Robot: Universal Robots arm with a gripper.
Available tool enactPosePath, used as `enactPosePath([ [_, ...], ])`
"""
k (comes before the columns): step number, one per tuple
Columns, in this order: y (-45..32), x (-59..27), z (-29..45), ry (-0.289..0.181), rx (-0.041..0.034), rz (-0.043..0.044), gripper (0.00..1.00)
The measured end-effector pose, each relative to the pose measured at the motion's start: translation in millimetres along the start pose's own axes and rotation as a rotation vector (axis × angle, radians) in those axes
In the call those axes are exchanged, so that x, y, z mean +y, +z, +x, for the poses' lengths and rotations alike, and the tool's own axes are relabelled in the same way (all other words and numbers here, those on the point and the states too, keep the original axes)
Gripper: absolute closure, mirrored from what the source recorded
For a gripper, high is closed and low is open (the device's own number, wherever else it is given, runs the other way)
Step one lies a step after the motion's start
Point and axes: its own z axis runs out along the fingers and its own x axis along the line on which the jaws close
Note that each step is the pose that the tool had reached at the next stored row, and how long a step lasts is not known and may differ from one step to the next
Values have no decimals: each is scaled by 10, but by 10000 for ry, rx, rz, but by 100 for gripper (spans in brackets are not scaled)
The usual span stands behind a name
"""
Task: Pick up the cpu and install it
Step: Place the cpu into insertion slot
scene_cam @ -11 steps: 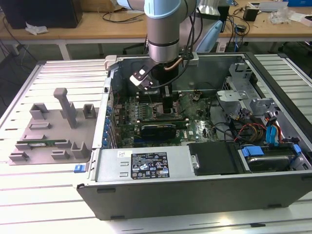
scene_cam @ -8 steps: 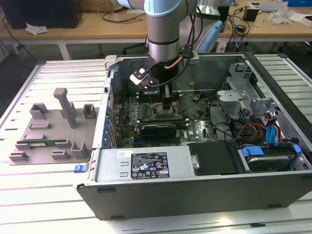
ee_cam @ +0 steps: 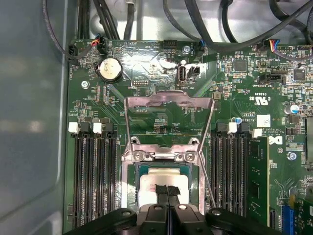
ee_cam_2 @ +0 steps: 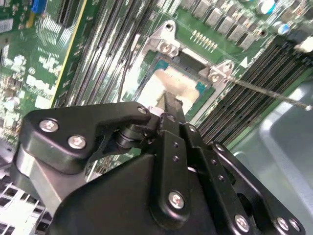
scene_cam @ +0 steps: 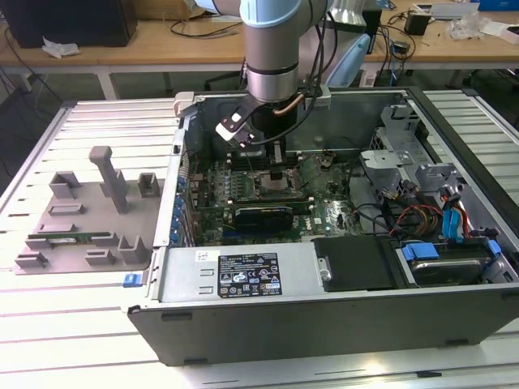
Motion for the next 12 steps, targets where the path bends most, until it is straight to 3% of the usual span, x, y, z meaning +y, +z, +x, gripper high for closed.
enactPosePath([
  [1,-1,1,-1,-5,0,110,89],
  [5,3,15,0,-6,-6,110,89],
  [7,8,37,-1,-7,-44,111,89],
  [12,62,37,0,-7,-59,112,89],
])
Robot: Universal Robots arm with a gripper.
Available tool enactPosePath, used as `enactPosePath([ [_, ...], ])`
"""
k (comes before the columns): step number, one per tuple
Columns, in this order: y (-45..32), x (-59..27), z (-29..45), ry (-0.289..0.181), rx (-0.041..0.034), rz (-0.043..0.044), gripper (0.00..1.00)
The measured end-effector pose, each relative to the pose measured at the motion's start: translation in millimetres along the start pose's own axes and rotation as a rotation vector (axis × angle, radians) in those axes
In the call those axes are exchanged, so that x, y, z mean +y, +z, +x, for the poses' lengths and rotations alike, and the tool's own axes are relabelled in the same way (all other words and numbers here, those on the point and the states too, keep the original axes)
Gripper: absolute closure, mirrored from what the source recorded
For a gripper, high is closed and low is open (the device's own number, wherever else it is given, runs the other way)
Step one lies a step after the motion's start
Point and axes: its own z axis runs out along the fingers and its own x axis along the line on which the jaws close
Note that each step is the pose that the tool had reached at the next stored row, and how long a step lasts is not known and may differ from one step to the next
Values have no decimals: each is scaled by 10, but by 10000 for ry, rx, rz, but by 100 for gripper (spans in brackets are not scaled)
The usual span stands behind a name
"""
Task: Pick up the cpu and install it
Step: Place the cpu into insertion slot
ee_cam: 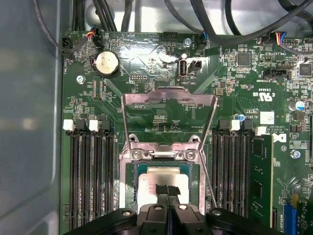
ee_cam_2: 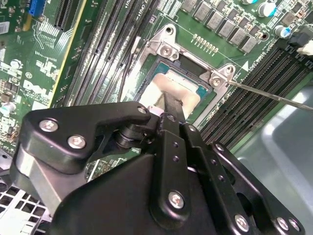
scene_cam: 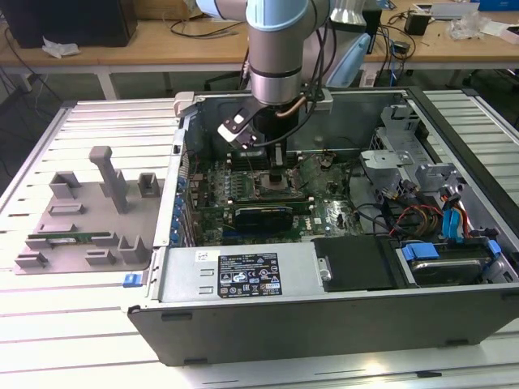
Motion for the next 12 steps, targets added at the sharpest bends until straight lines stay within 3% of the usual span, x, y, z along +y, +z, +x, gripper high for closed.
enactPosePath([
  [12,61,-2,1,0,-5,3,89],
])
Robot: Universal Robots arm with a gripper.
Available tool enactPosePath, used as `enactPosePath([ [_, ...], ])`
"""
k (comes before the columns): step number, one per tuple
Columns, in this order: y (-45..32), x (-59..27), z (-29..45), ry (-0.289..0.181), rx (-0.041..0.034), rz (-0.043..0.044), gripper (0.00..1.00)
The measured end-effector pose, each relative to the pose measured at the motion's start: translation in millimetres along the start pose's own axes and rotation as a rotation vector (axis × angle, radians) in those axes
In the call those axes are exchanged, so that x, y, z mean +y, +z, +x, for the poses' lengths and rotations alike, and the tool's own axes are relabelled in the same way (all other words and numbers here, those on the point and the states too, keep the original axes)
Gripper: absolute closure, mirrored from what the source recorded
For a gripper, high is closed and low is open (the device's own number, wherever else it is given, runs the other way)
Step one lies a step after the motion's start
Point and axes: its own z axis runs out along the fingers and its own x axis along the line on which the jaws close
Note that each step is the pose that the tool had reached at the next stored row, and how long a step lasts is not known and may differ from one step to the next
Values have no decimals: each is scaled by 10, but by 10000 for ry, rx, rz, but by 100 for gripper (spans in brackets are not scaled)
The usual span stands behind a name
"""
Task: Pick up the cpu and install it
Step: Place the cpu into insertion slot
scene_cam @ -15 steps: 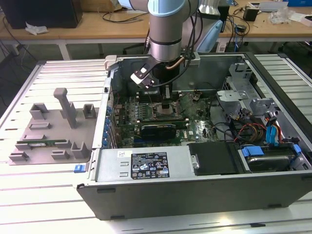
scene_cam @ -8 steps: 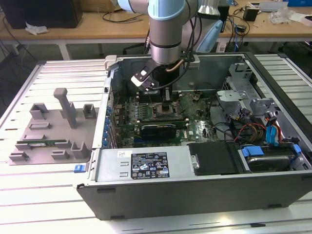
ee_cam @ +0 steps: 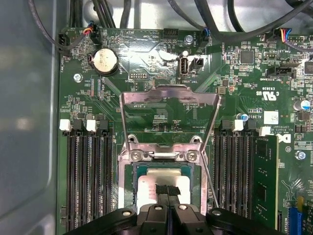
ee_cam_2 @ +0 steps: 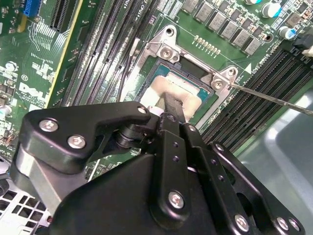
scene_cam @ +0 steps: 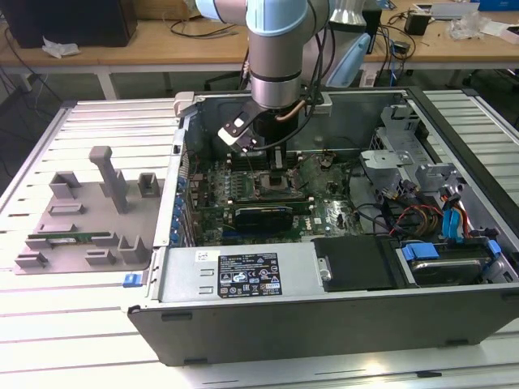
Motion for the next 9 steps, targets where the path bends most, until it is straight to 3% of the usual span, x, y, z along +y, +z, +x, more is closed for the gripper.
enactPosePath([
  [5,-4,1,2,2,15,-9,89],
  [7,-145,5,-3,-1,-7,-3,89],
  [9,-206,7,-5,-1,-15,-4,89],
])
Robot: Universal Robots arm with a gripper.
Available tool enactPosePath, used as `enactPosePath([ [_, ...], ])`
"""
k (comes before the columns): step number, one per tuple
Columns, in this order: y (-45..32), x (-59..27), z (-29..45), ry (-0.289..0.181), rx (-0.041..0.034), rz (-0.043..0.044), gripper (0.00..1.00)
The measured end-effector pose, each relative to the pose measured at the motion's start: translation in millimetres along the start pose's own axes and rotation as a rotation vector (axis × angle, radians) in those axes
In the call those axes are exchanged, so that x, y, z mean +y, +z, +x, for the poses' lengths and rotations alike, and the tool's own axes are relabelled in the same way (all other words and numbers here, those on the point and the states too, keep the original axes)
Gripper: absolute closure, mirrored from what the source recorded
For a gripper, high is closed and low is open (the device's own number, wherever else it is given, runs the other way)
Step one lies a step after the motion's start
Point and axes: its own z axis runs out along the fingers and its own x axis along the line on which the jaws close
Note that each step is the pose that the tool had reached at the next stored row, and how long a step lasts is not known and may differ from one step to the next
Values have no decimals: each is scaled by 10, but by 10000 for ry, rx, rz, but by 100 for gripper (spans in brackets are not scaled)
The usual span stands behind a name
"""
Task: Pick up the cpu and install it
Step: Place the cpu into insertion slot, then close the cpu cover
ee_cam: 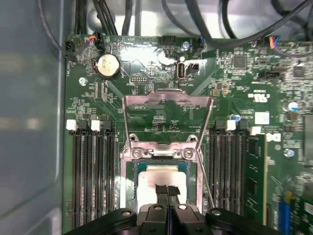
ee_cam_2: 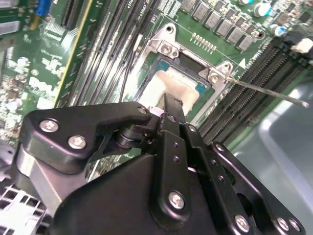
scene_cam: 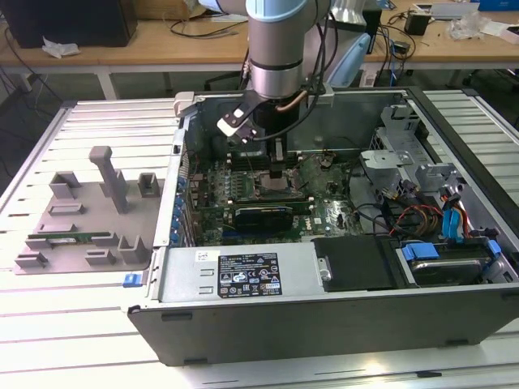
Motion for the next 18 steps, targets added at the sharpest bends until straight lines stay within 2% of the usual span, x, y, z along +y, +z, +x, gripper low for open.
enactPosePath([
  [3,-111,4,-3,1,-3,0,89],
  [6,-278,9,-7,1,-7,0,89],
  [9,-388,13,-10,1,-8,0,89],
  [18,-408,13,-11,1,-8,0,89],
])
